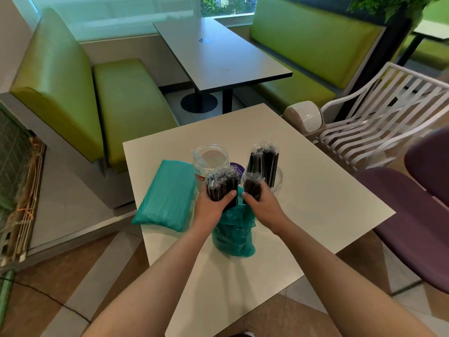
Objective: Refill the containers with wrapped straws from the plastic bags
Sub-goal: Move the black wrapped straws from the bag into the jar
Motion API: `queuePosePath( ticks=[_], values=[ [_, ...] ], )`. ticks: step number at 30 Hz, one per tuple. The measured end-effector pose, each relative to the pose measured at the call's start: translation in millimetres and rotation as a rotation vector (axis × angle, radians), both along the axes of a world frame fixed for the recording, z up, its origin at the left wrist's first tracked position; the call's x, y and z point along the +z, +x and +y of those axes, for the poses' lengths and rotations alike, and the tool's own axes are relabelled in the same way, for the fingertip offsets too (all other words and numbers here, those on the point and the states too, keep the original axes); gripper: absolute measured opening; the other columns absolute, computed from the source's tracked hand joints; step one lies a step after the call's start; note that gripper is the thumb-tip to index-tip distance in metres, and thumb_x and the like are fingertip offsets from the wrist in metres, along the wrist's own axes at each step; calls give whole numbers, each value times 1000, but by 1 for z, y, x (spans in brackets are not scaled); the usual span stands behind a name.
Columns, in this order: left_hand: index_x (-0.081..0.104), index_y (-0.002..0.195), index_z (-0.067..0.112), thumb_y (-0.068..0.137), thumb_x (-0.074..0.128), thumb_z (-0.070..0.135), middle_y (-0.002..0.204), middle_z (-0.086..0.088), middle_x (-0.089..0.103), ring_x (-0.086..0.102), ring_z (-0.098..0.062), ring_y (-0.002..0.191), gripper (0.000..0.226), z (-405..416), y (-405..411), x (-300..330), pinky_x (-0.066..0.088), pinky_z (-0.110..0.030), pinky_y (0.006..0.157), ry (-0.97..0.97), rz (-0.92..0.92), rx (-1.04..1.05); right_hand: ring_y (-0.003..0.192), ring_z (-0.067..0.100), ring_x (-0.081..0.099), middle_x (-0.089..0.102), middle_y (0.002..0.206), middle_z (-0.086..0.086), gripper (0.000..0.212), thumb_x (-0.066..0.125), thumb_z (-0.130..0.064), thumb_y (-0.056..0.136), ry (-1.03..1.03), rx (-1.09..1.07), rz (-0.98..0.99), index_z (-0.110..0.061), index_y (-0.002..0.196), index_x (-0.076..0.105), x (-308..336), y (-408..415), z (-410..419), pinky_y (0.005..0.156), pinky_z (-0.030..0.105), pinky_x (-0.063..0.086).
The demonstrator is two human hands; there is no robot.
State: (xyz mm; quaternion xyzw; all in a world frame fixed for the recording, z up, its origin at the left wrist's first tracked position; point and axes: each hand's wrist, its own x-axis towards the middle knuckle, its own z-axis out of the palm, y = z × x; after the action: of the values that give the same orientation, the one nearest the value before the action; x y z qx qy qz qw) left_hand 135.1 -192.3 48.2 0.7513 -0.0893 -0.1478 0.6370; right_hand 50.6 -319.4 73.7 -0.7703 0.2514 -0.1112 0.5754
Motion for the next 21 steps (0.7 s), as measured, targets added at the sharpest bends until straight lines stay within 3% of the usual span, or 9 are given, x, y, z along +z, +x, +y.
queuePosePath(
  ticks=[7, 11, 14, 17, 21],
  values=[
    [50, 130, 25, 72, 85, 36, 124, 3, 62, 57, -16, 116, 69, -5, -1, 6, 47, -37, 102, 48, -54, 5, 111, 10, 57, 63, 118, -7, 38, 56, -28, 97, -38, 10, -26, -21, 133, 48, 15, 9, -5, 97, 30, 44],
    [50, 130, 23, 74, 84, 33, 120, 4, 62, 57, -16, 112, 66, -7, 1, 12, 46, -28, 94, 78, -72, 3, 93, 10, 59, 66, 100, -1, 26, 53, -27, 98, -55, -8, -66, -11, 118, 56, 40, 16, -13, 81, 24, 42],
    [49, 132, 21, 74, 83, 35, 125, 1, 61, 56, -18, 115, 68, -9, 3, 14, 45, -30, 97, 98, -71, -7, 91, 13, 61, 67, 97, 1, 17, 50, -28, 100, -90, -46, -117, -16, 111, 54, 64, 20, -22, 81, 26, 43],
    [49, 132, 20, 74, 83, 37, 127, 0, 61, 56, -19, 118, 70, -10, 3, 13, 45, -33, 101, 99, -58, -12, 82, 3, 58, 66, 93, -2, 19, 47, -27, 101, -86, -93, -181, -15, 114, 53, 91, 22, -33, 69, 12, 42],
    [49, 129, 21, 74, 83, 36, 125, 1, 61, 56, -18, 116, 67, -11, 3, 13, 43, -27, 95, 90, -50, -5, 77, 8, 57, 65, 89, -2, 17, 46, -28, 102, -90, -186, -269, -15, 113, 49, 119, 25, -49, 65, 22, 44]
  ],
)
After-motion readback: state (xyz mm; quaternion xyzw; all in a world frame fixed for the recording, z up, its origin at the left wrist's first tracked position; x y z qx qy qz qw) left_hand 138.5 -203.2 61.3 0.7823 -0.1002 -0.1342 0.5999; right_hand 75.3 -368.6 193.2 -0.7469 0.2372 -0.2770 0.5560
